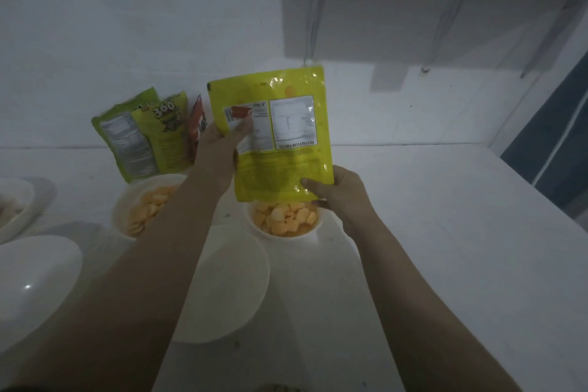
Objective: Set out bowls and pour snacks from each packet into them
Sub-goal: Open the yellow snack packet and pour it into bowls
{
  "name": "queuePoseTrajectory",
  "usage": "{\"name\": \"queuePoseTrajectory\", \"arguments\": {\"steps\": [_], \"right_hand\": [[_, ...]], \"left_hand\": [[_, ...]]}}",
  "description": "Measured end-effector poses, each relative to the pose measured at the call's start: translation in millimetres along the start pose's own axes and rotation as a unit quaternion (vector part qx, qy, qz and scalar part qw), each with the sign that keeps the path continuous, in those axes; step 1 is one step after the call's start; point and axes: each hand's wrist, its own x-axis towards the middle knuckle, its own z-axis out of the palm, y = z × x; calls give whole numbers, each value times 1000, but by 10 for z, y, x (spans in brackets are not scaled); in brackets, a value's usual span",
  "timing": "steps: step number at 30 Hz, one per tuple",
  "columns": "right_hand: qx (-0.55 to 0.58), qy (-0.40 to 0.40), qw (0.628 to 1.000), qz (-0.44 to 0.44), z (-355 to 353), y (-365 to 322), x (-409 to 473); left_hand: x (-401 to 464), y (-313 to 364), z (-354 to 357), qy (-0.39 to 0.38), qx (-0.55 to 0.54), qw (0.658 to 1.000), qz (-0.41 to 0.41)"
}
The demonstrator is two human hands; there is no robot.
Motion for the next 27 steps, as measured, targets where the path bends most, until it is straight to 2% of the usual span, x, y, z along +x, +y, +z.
{"name": "queuePoseTrajectory", "arguments": {"steps": [3,7,9,12,17,24,27], "right_hand": [[20,103,992,-66,-57,-44,-91],[-5,233,961,-150,-192,-169,-499],[-19,287,941,-177,-280,-215,-765],[-70,358,910,-198,-459,-203,-1214],[-117,476,857,-158,-765,-32,-2170],[-213,613,759,-42,-945,639,-3623],[-201,655,728,8,-918,888,-4221]], "left_hand": [[-9,-49,29,11,68,998,-8],[-165,-157,366,15,185,980,-71],[-302,-256,580,-21,239,968,-68],[-637,-424,923,-100,319,942,-22],[-1431,-689,1425,-264,350,898,26],[-2859,-1025,1774,-471,279,837,-5],[-3416,-1167,1802,-537,252,805,-6]]}}
